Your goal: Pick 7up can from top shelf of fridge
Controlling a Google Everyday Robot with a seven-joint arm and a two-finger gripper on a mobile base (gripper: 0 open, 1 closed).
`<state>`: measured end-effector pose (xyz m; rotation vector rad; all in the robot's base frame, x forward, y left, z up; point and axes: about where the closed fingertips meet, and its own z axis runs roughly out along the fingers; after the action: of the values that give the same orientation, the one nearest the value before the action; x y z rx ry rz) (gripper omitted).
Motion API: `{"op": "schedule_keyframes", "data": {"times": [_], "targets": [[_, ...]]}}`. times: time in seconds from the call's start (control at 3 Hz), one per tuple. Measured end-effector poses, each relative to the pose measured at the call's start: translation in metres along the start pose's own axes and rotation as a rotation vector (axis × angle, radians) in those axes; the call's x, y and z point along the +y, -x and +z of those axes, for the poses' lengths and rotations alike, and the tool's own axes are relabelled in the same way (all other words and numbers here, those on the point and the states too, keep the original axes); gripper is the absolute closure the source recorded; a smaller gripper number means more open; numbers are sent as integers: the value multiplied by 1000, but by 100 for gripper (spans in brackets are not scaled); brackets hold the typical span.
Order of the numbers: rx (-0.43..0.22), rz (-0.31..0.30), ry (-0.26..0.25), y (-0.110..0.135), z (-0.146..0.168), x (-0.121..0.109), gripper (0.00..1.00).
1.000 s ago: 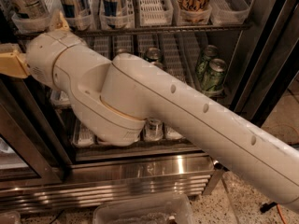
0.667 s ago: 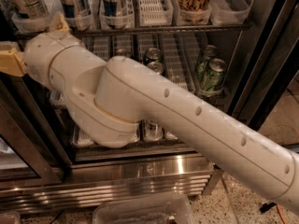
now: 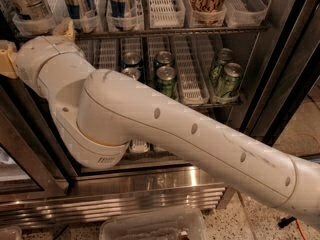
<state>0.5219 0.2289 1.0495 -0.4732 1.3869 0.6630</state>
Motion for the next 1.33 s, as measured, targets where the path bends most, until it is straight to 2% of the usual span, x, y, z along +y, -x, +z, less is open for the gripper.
{"op": "schedule_keyframes", "data": {"times": [0.67, 1.0, 1.33], "targets": [[20, -19, 0, 6, -5, 1, 0], [55, -94, -24, 23, -26, -3, 0], [55, -94, -24, 23, -26, -3, 0]]}}
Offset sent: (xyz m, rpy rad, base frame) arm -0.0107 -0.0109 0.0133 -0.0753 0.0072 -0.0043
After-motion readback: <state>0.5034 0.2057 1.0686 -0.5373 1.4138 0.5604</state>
